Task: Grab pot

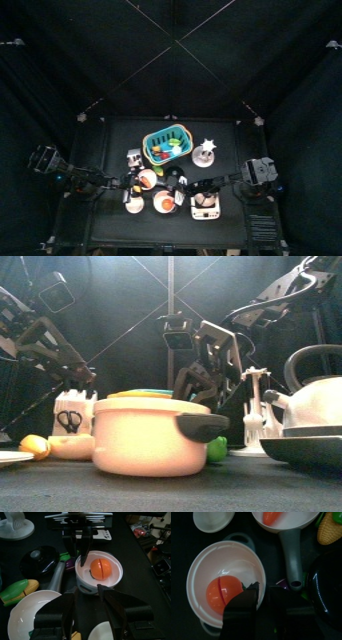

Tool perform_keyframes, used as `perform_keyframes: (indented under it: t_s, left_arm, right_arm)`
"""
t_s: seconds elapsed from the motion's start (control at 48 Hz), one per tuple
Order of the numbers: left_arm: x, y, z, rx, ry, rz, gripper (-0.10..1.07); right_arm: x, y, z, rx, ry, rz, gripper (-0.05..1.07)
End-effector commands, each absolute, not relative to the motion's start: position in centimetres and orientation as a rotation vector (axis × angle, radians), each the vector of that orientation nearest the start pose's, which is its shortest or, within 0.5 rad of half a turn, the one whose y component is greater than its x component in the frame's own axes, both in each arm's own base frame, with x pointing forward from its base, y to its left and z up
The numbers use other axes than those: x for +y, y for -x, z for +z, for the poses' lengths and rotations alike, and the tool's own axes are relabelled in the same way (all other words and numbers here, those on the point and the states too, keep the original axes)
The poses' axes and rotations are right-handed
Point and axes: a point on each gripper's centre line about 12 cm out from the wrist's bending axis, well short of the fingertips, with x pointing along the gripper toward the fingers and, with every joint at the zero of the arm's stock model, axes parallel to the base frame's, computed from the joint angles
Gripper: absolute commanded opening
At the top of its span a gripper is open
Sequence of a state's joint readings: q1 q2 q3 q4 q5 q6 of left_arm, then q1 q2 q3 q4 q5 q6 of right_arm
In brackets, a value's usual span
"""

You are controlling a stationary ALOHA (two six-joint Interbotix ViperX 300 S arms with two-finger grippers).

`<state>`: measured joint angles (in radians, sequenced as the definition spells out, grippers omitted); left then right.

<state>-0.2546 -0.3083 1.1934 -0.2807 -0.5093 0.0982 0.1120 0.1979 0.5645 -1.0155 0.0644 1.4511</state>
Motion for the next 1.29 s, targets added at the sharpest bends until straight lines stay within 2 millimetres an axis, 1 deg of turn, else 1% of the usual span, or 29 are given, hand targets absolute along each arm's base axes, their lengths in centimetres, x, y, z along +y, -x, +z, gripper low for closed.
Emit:
perform_keyframes:
  t_s: [0.0,0.125,0.208,0.271,0.375,0.583,0.917,1.271]
  left_arm:
    - [-5.2,-26.2,15.8,0.378,0.071,-0.091,0.78]
    - [-5.2,-26.2,15.8,0.383,0.072,-0.091,0.78]
    - [-5.2,-26.1,15.8,0.381,0.073,-0.091,0.78]
    - [-5.2,-26.1,15.8,0.383,0.073,-0.090,0.78]
    - [-5.2,-26.1,15.8,0.383,0.073,-0.091,0.78]
    - [-5.2,-26.0,15.8,0.387,0.072,-0.093,0.78]
    - [-4.9,-25.1,16.6,0.357,0.082,-0.095,0.78]
    - [-4.7,-25.0,16.5,0.360,0.110,-0.073,0.78]
  right_arm:
    - [3.9,-42.1,13.2,0.752,-0.353,-0.118,0.38]
    - [3.7,-42.0,13.5,0.748,-0.348,-0.130,0.28]
    - [3.5,-42.0,14.2,0.734,-0.342,-0.138,0.23]
    - [3.3,-41.9,14.8,0.723,-0.339,-0.150,0.22]
    - [2.6,-41.7,16.1,0.698,-0.322,-0.174,0.22]
    - [1.3,-41.3,17.4,0.678,-0.281,-0.235,0.22]
    - [-0.2,-41.2,17.7,0.669,-0.274,-0.273,0.21]
    - [-0.1,-41.2,18.0,0.663,-0.277,-0.271,0.21]
